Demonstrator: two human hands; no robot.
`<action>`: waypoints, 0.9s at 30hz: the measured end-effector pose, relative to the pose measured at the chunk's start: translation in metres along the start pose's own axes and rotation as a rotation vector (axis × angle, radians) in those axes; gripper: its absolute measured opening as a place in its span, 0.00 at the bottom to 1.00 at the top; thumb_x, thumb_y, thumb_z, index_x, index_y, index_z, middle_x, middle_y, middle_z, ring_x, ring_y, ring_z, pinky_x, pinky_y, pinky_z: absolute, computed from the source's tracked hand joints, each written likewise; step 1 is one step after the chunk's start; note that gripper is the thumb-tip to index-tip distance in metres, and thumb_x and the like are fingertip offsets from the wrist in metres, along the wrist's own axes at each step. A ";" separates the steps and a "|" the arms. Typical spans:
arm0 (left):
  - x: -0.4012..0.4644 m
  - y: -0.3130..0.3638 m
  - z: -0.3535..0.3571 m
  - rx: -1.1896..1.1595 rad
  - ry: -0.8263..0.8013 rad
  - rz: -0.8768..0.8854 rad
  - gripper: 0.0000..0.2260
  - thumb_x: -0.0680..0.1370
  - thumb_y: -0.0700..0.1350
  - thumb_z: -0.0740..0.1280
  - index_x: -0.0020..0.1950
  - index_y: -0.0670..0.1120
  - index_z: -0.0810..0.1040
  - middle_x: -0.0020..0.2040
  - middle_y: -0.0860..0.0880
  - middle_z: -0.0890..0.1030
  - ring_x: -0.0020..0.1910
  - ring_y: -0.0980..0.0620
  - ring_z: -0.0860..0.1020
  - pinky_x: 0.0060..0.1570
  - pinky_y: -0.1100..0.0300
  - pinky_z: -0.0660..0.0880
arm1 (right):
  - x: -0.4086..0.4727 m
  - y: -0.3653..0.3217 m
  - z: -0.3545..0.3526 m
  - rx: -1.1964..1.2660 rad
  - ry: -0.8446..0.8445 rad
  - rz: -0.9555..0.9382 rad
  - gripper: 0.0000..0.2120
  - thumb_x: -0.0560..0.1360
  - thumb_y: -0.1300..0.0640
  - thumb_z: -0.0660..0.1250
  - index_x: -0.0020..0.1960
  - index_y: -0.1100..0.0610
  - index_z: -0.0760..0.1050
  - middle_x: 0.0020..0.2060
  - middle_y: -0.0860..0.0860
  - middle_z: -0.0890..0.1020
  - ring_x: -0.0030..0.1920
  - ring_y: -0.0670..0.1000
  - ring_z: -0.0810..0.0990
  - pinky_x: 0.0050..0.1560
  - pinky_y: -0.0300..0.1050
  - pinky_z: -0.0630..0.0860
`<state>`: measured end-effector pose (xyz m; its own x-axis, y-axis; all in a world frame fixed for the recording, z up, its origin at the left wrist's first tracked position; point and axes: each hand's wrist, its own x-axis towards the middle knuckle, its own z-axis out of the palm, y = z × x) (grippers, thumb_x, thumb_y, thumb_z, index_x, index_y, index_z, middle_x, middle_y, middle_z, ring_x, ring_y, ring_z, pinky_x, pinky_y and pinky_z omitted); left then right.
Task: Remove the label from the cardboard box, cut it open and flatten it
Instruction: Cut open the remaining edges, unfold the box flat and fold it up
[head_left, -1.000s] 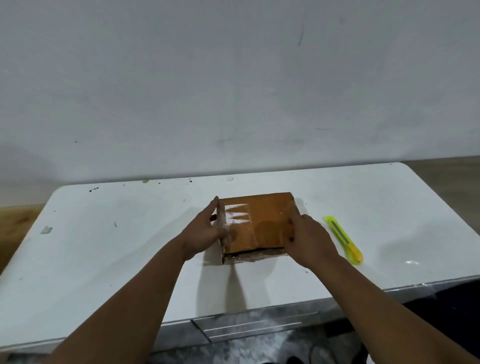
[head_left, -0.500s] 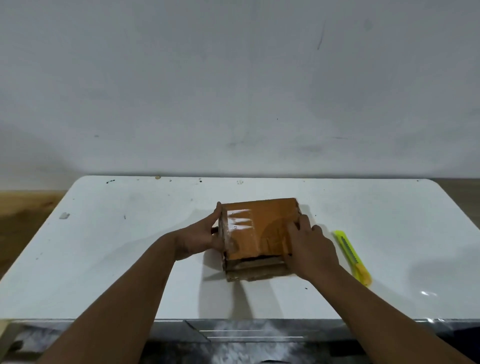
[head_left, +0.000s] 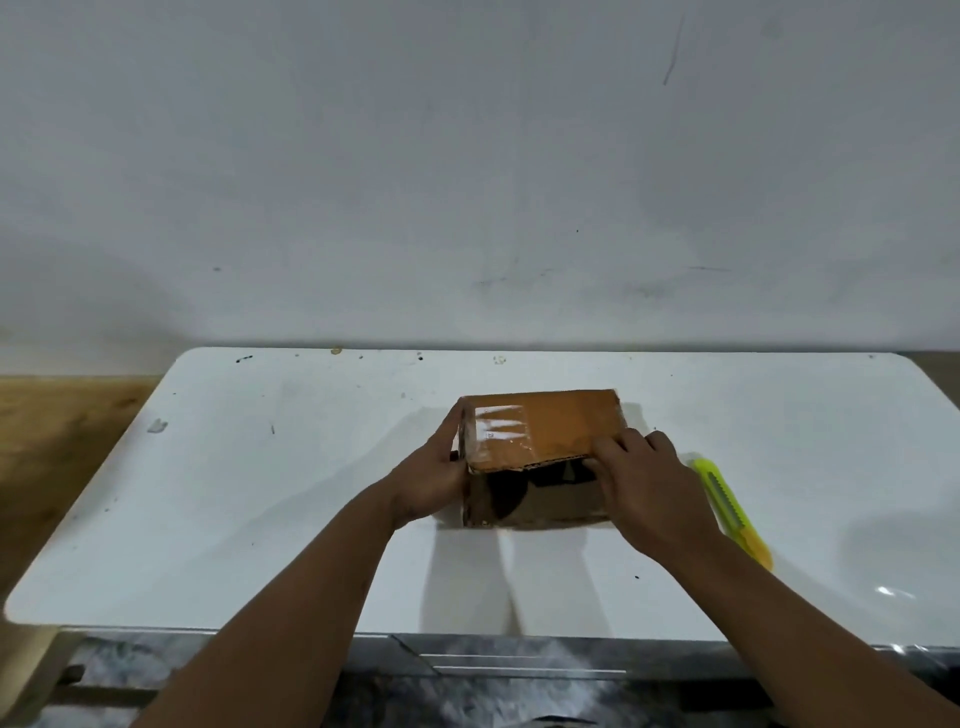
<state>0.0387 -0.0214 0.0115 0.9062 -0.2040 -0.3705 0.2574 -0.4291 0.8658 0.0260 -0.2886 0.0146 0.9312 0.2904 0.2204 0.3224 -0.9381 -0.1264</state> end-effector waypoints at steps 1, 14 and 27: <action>0.000 -0.002 0.002 0.017 0.054 0.009 0.32 0.84 0.51 0.64 0.80 0.68 0.49 0.67 0.56 0.78 0.61 0.58 0.79 0.59 0.66 0.73 | 0.001 -0.001 -0.001 0.002 -0.004 -0.001 0.09 0.81 0.46 0.51 0.48 0.47 0.67 0.48 0.48 0.76 0.41 0.55 0.70 0.25 0.45 0.65; 0.022 0.003 0.010 -0.266 0.312 -0.164 0.18 0.80 0.69 0.58 0.52 0.62 0.84 0.53 0.58 0.85 0.51 0.58 0.81 0.56 0.61 0.76 | 0.011 -0.009 0.000 0.050 -0.036 -0.014 0.03 0.80 0.49 0.60 0.51 0.43 0.65 0.45 0.47 0.77 0.44 0.54 0.74 0.29 0.43 0.57; 0.023 -0.031 0.007 0.251 0.093 0.097 0.52 0.65 0.74 0.71 0.80 0.70 0.42 0.82 0.60 0.59 0.79 0.52 0.63 0.75 0.45 0.66 | 0.005 0.025 0.015 0.158 0.002 0.128 0.10 0.78 0.52 0.64 0.58 0.51 0.76 0.59 0.47 0.78 0.58 0.57 0.75 0.54 0.55 0.75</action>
<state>0.0495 -0.0194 -0.0261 0.9524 -0.1779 -0.2476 0.0876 -0.6183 0.7810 0.0414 -0.3072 -0.0021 0.9659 0.1699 0.1952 0.2242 -0.9261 -0.3033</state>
